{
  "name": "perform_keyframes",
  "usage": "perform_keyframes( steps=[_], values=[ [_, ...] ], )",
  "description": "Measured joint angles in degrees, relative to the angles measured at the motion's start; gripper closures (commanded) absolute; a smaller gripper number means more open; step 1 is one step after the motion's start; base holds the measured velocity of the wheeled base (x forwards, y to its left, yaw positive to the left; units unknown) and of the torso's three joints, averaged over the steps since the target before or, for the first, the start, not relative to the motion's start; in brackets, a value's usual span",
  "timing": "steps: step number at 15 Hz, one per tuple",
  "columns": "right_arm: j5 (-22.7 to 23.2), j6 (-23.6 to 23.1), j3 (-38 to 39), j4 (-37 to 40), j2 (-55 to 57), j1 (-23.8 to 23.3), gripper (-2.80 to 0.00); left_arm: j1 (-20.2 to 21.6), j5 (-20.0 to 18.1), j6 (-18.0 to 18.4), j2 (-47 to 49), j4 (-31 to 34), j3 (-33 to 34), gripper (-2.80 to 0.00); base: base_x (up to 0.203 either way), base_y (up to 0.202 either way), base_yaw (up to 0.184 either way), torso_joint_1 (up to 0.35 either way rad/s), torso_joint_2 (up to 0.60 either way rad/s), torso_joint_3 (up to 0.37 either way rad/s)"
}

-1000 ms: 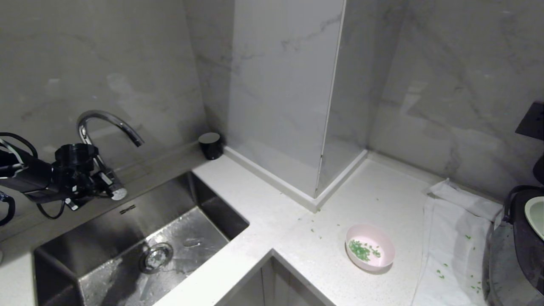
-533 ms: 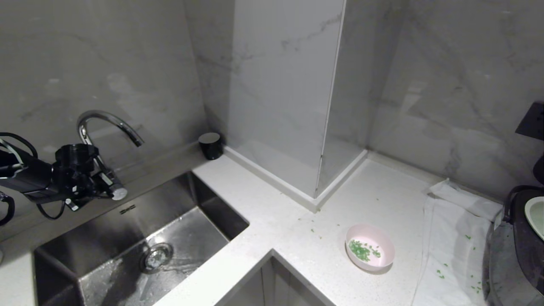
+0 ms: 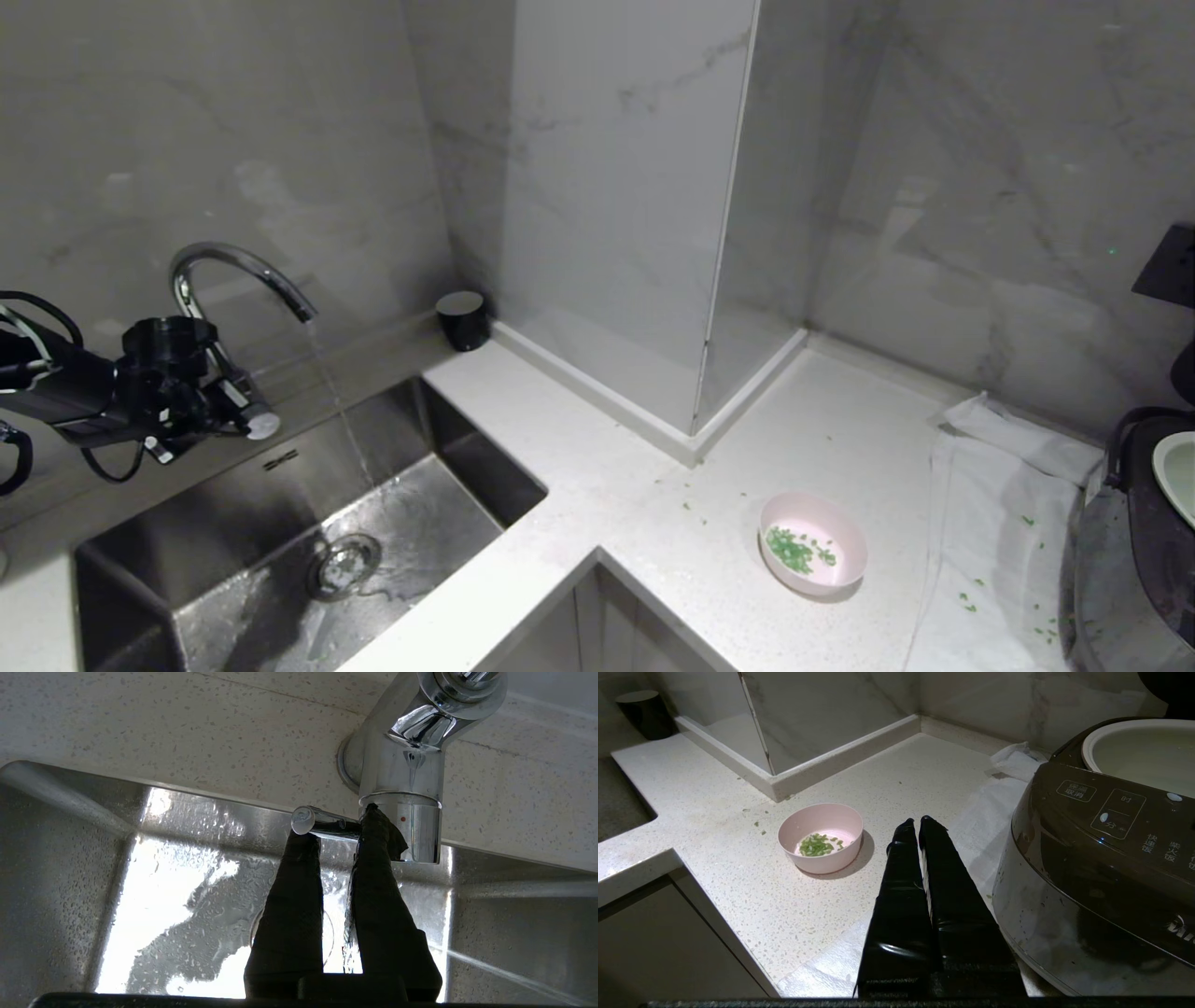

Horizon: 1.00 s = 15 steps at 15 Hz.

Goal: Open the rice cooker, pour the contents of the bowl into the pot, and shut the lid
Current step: Turn on the tap

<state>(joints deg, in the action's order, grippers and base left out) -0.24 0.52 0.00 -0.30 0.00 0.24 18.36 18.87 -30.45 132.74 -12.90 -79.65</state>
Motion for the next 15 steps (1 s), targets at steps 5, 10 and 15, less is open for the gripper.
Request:
perform_keyframes(
  steps=[5, 10, 15],
  values=[
    [-0.01, 0.02, 0.00, 0.00, 0.00, 0.00, 0.00, 0.18, 0.01, -0.02, 0.02, 0.02, -0.15, 0.00, 0.000, 0.000, 0.000, 0.000, 0.00, 0.000],
    [0.00, 0.00, 0.00, 0.00, 0.00, 0.00, 0.00, -0.11, 0.01, -0.22, -0.20, 0.06, -0.13, 0.00, 0.000, 0.000, 0.000, 0.000, 0.00, 0.000],
    [0.00, 0.00, 0.00, 0.00, 0.00, 0.00, 0.00, -0.20, 0.00, -0.19, -0.41, 0.04, -0.04, -1.19, 0.000, 0.000, 0.000, 0.000, 0.00, 0.000]
  ],
)
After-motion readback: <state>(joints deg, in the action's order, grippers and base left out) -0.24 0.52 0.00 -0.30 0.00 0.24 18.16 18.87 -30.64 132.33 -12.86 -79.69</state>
